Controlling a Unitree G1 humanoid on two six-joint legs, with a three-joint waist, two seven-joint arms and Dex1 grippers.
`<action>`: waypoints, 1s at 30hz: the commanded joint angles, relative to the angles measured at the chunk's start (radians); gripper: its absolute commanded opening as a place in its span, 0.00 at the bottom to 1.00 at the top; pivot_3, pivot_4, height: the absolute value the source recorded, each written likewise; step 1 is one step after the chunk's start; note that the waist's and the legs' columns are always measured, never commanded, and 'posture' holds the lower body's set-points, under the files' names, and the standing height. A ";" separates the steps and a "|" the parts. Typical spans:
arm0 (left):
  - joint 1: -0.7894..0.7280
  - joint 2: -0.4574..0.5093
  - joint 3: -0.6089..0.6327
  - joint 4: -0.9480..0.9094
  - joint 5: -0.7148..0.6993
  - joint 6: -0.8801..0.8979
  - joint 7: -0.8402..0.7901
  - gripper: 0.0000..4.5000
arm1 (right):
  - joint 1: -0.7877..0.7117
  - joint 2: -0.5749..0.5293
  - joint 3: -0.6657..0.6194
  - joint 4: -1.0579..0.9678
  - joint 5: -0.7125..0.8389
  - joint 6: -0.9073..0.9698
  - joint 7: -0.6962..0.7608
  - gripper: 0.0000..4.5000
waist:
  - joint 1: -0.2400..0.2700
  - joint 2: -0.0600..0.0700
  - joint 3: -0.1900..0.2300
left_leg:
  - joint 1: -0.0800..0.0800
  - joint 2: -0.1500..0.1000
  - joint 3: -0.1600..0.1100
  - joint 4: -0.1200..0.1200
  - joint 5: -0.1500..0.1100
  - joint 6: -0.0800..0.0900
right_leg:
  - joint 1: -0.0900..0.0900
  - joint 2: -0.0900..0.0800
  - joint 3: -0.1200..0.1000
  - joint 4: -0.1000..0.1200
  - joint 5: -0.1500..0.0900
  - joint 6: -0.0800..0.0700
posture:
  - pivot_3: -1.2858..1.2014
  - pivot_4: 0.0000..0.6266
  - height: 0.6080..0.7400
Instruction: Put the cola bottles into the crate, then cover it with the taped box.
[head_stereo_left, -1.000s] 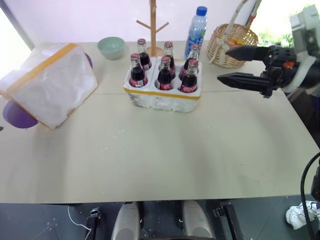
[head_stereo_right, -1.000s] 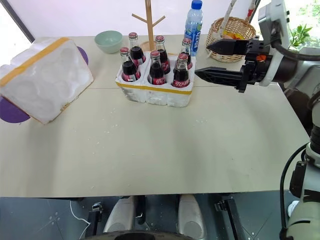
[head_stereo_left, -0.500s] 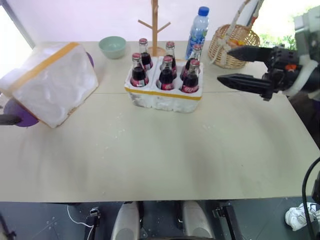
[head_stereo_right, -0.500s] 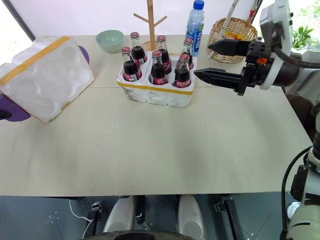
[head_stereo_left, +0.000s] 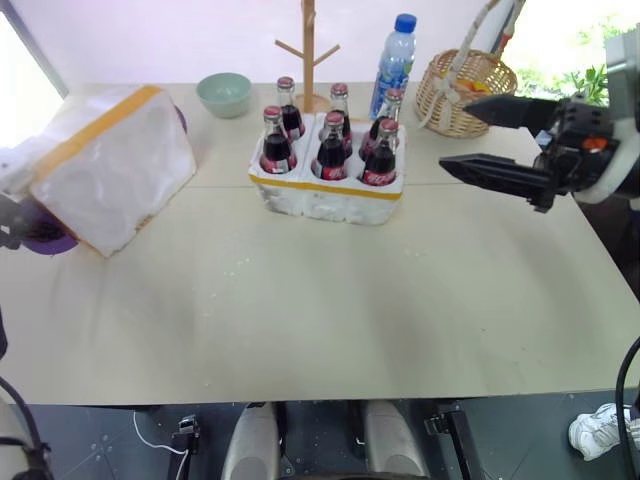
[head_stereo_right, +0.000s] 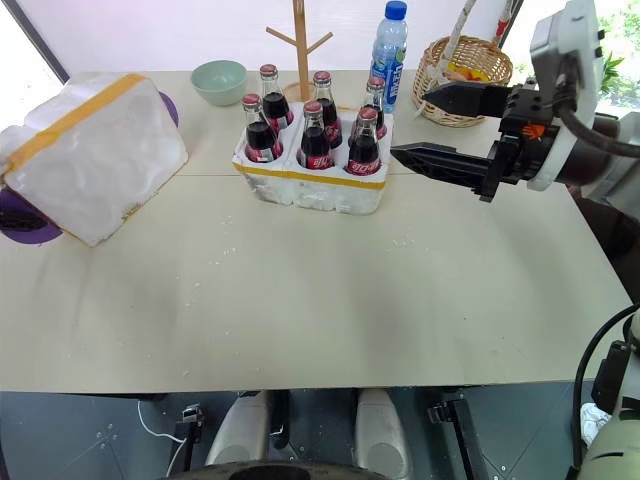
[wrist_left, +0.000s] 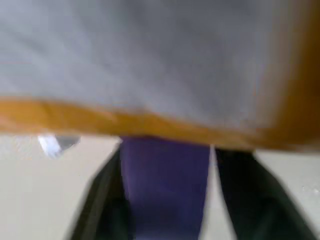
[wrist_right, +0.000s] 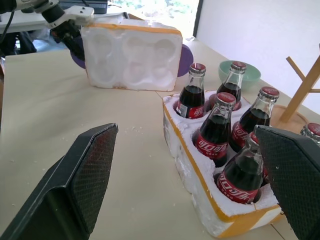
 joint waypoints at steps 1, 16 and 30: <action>-0.008 0.001 0.016 0.007 0.010 0.000 0.020 0.08 | 0.003 -0.021 -0.044 -0.026 0.016 -0.011 -0.016 1.00 | 0.001 0.000 0.000 | 0.000 0.000 0.000 0.000 0.000 0.000 | 0.000 0.000 0.000 0.000 0.000 0.000 | 0.52 0.24 1.00; -0.064 -0.065 0.223 -0.155 -0.151 -0.426 0.260 0.08 | 0.150 -0.043 -0.110 -0.058 0.038 0.005 -0.057 1.00 | 0.009 -0.002 0.000 | 0.000 0.000 -0.002 0.003 0.000 0.000 | 0.002 -0.001 -0.001 0.001 0.000 0.000 | 0.52 0.24 1.00; -0.277 -0.343 -0.047 -0.098 0.225 -0.891 0.972 0.08 | 0.200 0.005 -0.148 -0.133 0.155 0.020 -0.216 1.00 | 0.023 -0.002 0.000 | 0.001 -0.001 -0.002 0.004 0.000 0.000 | 0.005 0.000 0.000 -0.001 0.003 0.005 | 0.52 0.24 1.00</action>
